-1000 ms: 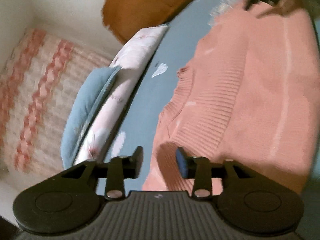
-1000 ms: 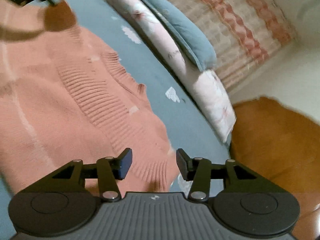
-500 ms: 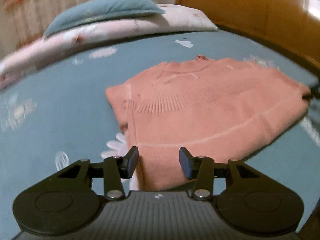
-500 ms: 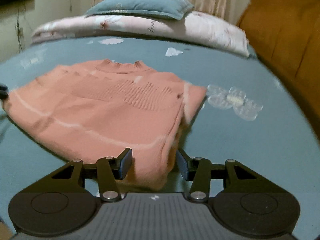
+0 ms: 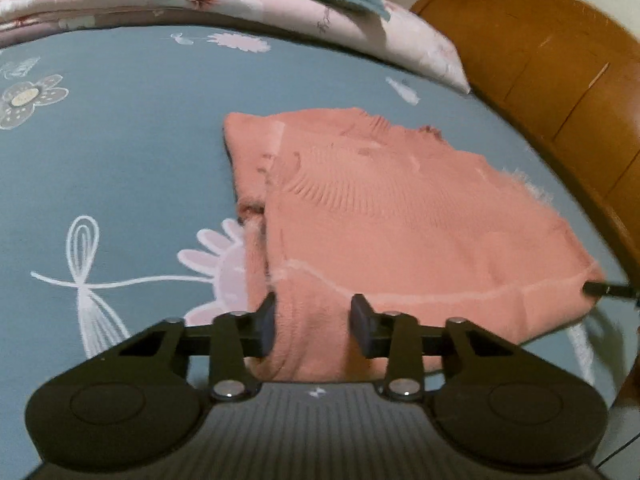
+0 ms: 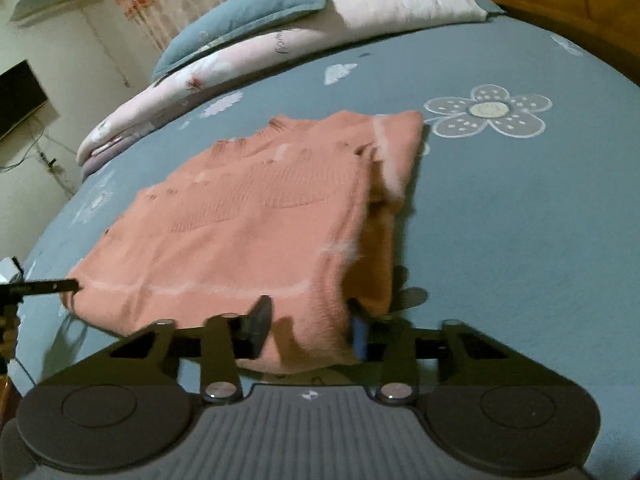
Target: Fold clothes
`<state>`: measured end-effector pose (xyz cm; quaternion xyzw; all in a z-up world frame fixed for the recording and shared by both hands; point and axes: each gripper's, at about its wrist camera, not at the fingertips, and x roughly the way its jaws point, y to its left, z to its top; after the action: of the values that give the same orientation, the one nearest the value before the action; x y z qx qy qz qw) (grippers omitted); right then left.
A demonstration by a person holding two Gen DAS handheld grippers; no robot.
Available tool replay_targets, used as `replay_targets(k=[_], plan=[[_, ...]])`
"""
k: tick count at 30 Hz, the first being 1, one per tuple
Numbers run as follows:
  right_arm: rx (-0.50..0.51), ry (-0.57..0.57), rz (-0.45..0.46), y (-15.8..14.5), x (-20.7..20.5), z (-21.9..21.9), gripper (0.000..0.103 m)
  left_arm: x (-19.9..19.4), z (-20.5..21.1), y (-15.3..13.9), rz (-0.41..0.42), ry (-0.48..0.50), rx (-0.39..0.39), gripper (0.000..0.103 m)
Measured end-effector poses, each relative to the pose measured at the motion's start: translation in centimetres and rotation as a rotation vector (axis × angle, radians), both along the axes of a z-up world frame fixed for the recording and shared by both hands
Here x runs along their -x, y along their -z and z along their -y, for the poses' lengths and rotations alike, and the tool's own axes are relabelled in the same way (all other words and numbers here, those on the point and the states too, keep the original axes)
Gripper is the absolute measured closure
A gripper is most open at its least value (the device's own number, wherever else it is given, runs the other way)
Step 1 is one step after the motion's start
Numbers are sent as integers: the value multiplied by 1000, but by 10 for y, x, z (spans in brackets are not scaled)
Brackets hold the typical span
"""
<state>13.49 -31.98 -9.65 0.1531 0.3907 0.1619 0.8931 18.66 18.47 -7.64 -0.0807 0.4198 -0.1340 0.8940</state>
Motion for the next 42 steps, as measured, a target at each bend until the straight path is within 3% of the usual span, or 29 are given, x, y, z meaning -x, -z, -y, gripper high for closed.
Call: replay_targets(k=[5, 10, 14, 16, 19, 25, 29, 33, 37, 42], plan=[[18, -22, -32, 3, 8, 5, 84, 15, 7, 2, -31, 32, -74, 82], [84, -45, -45, 6, 19, 1, 84, 34, 14, 5, -37, 53, -237, 82], [201, -35, 17, -18, 25, -9, 71, 46, 20, -26, 69, 82, -320, 81], [264, -38, 87, -36, 29, -16, 66, 44, 31, -50, 149, 126, -318, 75], [249, -65, 170, -59, 20, -31, 55, 16, 63, -68, 209, 247, -298, 66], [277, -239, 245, -55, -44, -85, 52, -64, 132, -41, 244, 512, -200, 59], [307, -349, 201, -41, -94, -106, 52, -105, 163, -17, 172, 644, -148, 58], [300, -368, 120, -31, -114, -104, 52, -116, 174, -2, 47, 714, -104, 54], [256, -395, -8, -34, -121, -101, 52, -125, 175, -2, -94, 701, -102, 52], [214, -431, -116, -68, -128, -97, 52, -138, 187, -10, -272, 622, -146, 52]])
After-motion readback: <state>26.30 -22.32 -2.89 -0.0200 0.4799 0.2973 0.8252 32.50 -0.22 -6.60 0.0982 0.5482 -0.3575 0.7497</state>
